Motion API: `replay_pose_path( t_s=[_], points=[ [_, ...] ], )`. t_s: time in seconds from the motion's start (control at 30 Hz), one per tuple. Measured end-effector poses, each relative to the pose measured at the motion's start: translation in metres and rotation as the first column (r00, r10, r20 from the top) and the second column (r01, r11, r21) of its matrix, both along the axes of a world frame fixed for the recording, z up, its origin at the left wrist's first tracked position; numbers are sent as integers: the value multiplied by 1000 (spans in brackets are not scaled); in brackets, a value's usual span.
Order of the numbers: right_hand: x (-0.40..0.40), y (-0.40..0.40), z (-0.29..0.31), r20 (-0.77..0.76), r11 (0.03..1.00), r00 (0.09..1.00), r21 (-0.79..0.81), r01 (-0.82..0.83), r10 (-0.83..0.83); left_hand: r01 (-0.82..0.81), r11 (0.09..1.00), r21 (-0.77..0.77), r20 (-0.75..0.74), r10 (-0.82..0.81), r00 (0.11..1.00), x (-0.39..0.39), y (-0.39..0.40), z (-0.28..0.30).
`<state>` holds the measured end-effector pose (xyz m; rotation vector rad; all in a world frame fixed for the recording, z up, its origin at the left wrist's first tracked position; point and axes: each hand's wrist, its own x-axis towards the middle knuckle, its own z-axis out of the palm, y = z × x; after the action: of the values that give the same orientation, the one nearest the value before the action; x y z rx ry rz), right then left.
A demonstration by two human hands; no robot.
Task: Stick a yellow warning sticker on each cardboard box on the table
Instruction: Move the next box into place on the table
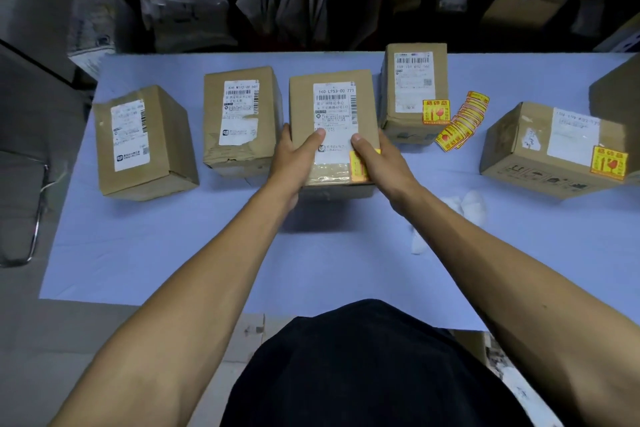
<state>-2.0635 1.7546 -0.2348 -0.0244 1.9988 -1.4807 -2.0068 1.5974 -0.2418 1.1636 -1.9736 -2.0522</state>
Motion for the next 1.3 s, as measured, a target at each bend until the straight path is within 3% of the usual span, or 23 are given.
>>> replay_pose_path(
  t_s=[0.2, 0.57, 0.77, 0.9, 1.03, 1.17, 1.3],
  points=[
    [-57, -40, 3, -15, 999, 999, -21, 43, -43, 40, 999, -5, 4, -40, 999, -62, -39, 5],
    [-103, -77, -23, 104, 971, 977, 171, 168, -188, 84, 995, -55, 133, -76, 988, -124, -66, -39],
    [-99, -72, -32, 18, 969, 992, 219, 117, -123, 169, 970, -173, 162, -141, 977, -117, -65, -48],
    [-101, -70, -26, 32, 970, 992, 215, 116, -126, 248, 916, -315, 266, -165, 950, -121, -61, -31],
    [-95, -70, -5, -159, 907, 987, 416, 62, 6, 329, 875, -355, 335, -210, 919, -118, -58, -7],
    [-84, -66, 14, -380, 840, 890, 543, -6, 251, 466, 753, -464, 288, -369, 884, -91, -66, 20],
    [-63, -73, 25, -469, 778, 754, 622, -88, 460, 447, 508, -736, 245, -417, 875, -43, -92, 38]
  ],
)
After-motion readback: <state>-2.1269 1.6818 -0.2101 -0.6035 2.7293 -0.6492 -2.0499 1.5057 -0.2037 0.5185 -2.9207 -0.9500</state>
